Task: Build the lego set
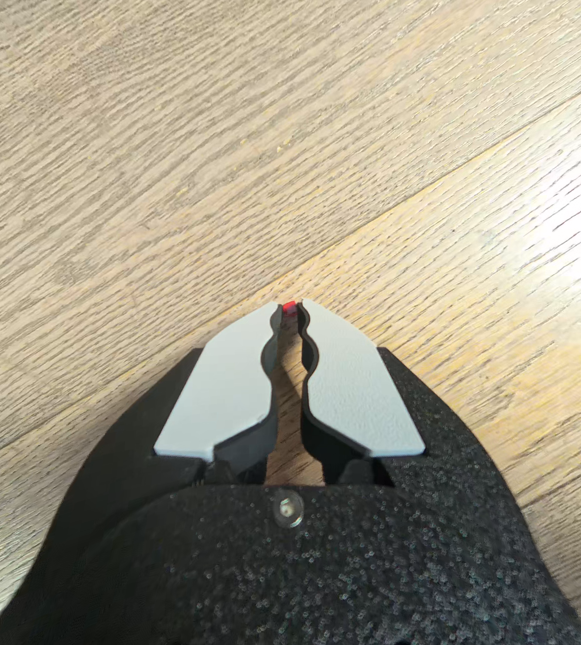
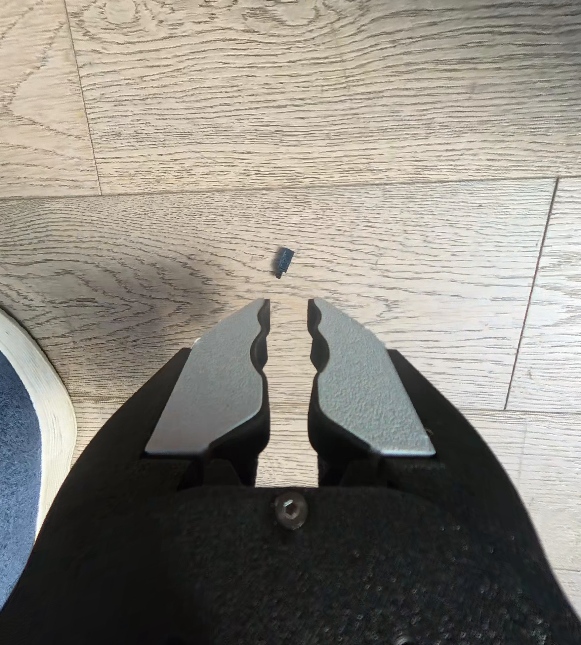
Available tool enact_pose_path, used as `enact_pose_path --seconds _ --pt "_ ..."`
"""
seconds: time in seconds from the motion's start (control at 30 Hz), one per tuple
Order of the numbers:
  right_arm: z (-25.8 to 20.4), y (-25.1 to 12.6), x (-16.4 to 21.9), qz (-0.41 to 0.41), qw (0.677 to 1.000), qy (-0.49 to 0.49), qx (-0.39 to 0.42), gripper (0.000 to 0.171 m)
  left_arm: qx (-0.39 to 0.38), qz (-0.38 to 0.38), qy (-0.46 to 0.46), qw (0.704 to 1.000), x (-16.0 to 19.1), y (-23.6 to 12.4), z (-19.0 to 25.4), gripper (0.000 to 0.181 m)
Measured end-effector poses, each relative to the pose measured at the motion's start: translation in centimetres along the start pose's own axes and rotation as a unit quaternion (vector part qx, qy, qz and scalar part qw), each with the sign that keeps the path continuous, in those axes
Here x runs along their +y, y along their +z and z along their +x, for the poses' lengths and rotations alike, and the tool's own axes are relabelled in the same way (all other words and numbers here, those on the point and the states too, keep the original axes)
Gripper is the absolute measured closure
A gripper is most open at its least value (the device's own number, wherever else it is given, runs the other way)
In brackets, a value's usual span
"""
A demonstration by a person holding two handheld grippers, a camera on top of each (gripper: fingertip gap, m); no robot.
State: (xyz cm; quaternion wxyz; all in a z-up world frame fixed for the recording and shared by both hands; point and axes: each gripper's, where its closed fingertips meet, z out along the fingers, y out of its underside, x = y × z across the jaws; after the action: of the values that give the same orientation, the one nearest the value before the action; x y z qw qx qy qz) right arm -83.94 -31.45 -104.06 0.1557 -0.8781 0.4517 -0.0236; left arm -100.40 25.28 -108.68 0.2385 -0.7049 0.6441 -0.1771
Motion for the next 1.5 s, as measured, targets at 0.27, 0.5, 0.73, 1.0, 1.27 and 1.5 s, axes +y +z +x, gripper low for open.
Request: enact_pose_path --seconds 0.27,0.5,0.73,1.0,1.27,1.5 --pt "1.0 -0.4 0.5 0.036 0.998 0.046 -0.006 0.151 0.022 -0.029 0.005 0.999 0.1 -0.2 0.0 0.174" --pt "0.0 2.3 1.2 0.084 0.992 0.089 -0.012 0.139 0.042 -0.009 0.022 0.999 -3.4 -2.7 0.7 0.174" --pt "-0.4 5.8 0.6 0.089 0.993 0.042 0.069 0.142 0.055 0.015 0.018 0.998 -6.2 -2.7 1.6 0.174" --pt "-1.0 6.1 -0.4 0.116 0.990 0.047 0.065 0.163 0.074 0.032 0.007 0.997 -8.5 -3.3 4.4 0.174" --pt "-1.9 5.1 -1.0 0.095 0.993 0.041 0.050 0.164 0.084 0.071 0.005 0.994 -11.7 -7.7 6.4 0.174" --pt "-9.8 -14.0 -10.0 0.154 0.987 -0.025 -0.030 0.164 0.083 0.095 -0.037 0.991 -16.8 -25.9 6.8 0.174"
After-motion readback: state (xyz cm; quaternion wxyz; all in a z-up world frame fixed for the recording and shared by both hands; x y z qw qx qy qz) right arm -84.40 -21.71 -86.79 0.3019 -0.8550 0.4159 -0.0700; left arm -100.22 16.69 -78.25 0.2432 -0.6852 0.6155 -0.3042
